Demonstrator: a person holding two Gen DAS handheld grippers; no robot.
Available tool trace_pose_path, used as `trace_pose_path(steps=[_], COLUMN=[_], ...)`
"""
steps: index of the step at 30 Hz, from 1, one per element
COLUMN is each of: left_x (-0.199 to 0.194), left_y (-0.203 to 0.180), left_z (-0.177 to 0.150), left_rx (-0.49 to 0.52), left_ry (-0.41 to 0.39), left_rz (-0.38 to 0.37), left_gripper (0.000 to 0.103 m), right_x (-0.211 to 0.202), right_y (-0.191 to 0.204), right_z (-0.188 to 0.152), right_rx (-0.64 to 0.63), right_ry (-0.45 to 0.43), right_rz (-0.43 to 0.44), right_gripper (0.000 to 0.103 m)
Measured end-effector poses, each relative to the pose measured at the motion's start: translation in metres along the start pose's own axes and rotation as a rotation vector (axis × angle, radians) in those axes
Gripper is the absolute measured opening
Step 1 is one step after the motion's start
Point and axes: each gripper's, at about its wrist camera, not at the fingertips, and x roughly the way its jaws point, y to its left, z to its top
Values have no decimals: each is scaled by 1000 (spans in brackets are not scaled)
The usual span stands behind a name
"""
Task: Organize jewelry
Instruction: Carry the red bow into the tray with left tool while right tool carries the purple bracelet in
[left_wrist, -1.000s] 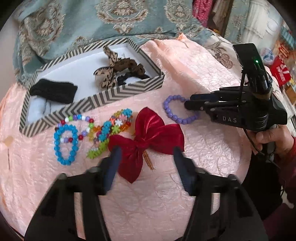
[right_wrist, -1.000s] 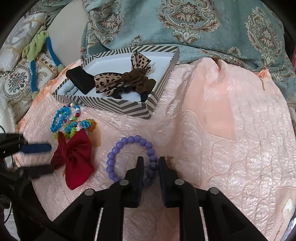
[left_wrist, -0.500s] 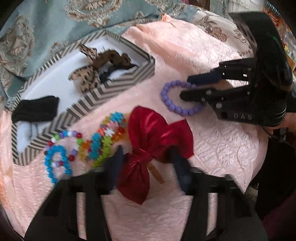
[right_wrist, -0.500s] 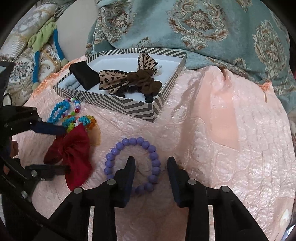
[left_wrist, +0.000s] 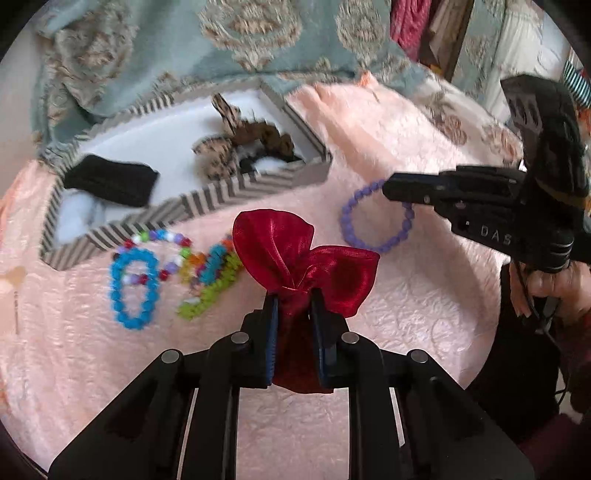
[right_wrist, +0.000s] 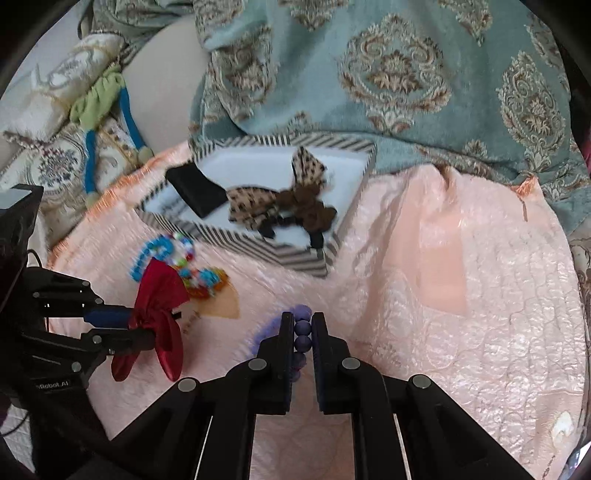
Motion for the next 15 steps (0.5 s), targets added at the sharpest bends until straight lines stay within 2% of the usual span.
trace_pose_path(steps=[5, 9, 15], left_x=[-24, -32, -40], left_y=[8, 18, 38], left_z=[7, 17, 25], left_rx=[-38, -81, -158], left_ry=[-50, -76, -95], left_rz=[34, 90, 101], left_gripper=[15, 15, 15], right_x=[-14, -25, -32], right_y=[8, 16, 24], right_z=[10, 19, 36], right_rx=[0, -17, -37], right_ry=[-27, -49, -71], right_rz=[20, 20, 23], right_gripper=[8, 8, 8])
